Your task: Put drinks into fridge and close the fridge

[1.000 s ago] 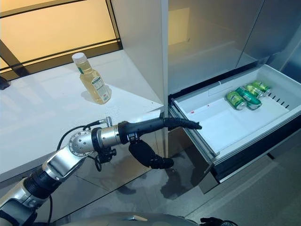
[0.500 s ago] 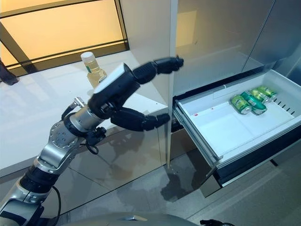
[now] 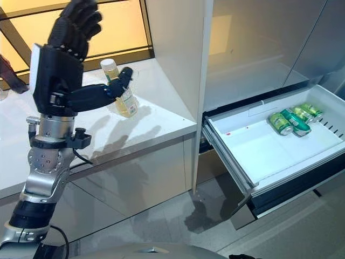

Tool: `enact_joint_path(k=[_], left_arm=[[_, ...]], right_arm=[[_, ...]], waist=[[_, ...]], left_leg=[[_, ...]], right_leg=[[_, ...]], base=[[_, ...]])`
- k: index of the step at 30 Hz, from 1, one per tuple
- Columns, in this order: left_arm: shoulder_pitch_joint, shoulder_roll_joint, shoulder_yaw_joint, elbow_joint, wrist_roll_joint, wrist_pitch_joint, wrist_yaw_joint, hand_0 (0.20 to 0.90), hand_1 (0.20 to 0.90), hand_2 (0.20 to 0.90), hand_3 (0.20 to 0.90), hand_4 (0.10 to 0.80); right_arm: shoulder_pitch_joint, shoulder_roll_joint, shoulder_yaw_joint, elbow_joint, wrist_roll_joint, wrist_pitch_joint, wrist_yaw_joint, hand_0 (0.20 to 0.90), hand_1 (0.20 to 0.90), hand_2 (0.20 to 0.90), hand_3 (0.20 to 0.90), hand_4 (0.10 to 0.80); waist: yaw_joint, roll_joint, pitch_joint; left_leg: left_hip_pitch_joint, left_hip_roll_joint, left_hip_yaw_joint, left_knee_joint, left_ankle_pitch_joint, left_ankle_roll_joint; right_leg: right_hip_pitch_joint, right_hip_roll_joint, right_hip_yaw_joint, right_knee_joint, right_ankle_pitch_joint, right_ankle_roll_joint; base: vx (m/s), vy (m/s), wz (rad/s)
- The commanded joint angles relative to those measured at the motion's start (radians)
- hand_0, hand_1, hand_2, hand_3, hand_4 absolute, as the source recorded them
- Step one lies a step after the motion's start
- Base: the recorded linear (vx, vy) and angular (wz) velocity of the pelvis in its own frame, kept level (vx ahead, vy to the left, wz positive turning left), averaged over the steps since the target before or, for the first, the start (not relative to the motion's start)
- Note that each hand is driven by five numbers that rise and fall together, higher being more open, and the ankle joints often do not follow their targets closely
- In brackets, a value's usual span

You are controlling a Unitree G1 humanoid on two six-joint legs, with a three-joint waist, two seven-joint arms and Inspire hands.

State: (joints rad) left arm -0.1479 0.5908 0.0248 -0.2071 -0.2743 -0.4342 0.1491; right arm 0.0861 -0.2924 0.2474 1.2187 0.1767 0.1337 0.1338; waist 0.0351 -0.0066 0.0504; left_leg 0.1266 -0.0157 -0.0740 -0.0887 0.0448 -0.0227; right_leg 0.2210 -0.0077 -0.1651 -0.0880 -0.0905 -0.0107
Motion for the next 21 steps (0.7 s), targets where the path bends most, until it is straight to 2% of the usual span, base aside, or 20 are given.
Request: enact_joint_path(k=[1,13,21], left_arm=[[-0.028,0.0,0.096,0.027,0.0,0.02,0.069,0.9,0.9,0.9,0.9,0.8],[-0.021,-0.035,0.081,0.123,-0.087,0.193,0.057,0.9,0.9,0.9,0.9,0.8],[-0.052,-0.044,0.061,0.142,-0.135,0.271,0.069,0.9,0.9,0.9,0.9,0.8]], right_arm=[[-0.014,0.052,-0.011,-0.029,0.021,0.008,0.038,0.9,0.9,0.9,0.9,0.8],[-0.032,0.042,-0.023,-0.037,0.012,0.041,0.043,0.9,0.9,0.9,0.9,0.8],[-0.038,0.04,-0.019,-0.038,0.009,0.049,0.042,0.9,0.9,0.9,0.9,0.8]], waist=[[0.015,-0.004,-0.013],[0.01,0.001,-0.011],[0.001,0.004,-0.011]], left_leg=[[-0.005,-0.031,-0.039,0.002,-0.091,0.027],[0.001,-0.03,-0.033,0.004,-0.089,0.025],[0.003,-0.028,-0.024,0.004,-0.088,0.024]], right_leg=[[-0.076,-0.011,0.041,0.015,0.052,0.062],[-0.07,-0.012,0.041,0.015,0.053,0.064],[-0.071,-0.013,0.042,0.015,0.056,0.067]], base=[[0.0,0.0,0.0],[0.0,0.0,0.0],[0.0,0.0,0.0]])
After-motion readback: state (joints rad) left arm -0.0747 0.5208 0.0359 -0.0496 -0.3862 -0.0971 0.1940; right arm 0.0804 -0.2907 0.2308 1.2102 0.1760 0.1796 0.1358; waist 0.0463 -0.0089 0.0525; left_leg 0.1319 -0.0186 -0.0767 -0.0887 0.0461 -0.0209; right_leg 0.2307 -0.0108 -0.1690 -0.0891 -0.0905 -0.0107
